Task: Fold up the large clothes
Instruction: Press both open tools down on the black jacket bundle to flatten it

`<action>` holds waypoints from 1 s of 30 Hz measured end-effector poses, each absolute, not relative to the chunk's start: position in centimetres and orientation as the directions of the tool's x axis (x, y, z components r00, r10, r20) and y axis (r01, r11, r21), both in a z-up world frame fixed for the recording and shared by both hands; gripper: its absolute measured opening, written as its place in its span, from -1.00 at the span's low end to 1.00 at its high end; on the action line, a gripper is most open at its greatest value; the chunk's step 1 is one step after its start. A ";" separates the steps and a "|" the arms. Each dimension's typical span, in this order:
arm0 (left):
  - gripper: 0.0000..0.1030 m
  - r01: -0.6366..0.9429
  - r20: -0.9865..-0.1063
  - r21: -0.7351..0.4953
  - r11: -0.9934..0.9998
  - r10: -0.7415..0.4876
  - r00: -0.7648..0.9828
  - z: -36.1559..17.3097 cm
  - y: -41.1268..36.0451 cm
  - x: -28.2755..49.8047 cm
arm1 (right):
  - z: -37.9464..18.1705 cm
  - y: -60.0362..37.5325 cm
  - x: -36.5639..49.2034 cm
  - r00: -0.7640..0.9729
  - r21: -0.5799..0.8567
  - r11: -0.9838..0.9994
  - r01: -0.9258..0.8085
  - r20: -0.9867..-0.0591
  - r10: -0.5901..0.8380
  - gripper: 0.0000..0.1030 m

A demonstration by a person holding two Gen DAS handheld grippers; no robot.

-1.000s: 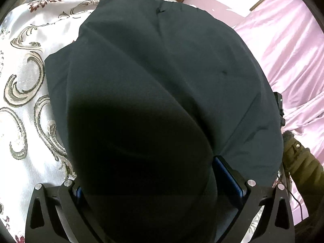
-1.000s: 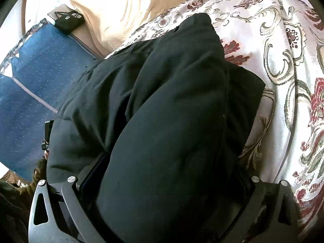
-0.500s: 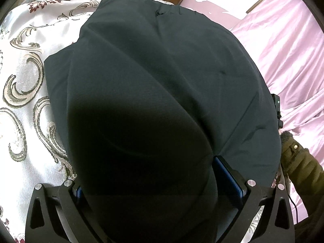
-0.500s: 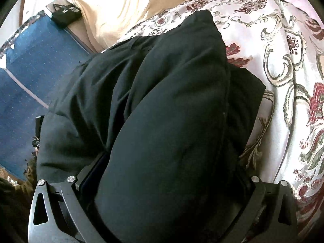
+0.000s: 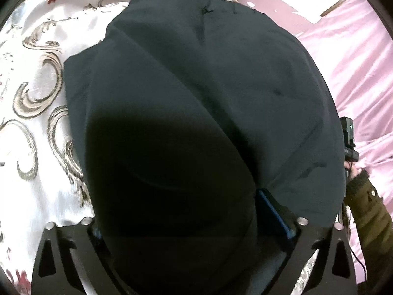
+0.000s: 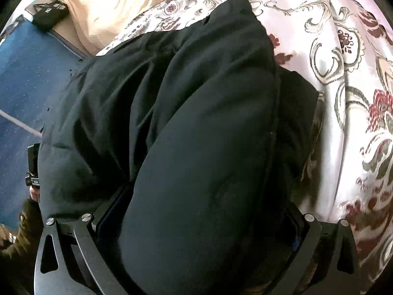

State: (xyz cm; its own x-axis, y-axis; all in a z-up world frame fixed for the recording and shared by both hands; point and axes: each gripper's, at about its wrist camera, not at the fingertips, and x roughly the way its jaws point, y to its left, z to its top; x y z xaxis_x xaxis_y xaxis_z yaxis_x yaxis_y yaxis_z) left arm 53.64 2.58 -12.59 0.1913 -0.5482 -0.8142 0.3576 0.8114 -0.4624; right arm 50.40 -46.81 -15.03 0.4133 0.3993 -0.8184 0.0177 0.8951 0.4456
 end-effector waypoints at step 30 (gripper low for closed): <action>-0.60 0.288 -0.815 -0.051 0.956 -0.206 0.541 2.2 0.9 43.6 | 0.8 -40.8 42.2 0.641 0.330 0.929 -0.167 -0.680 0.356 -0.52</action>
State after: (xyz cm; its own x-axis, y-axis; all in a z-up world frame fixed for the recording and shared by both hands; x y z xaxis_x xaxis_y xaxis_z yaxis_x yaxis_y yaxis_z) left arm 43.55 0.90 2.20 0.5410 -0.2059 -0.8155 0.2876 0.9564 -0.0506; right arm 42.16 -40.77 0.83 0.6410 0.3565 -0.6797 -0.1669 0.9291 0.3299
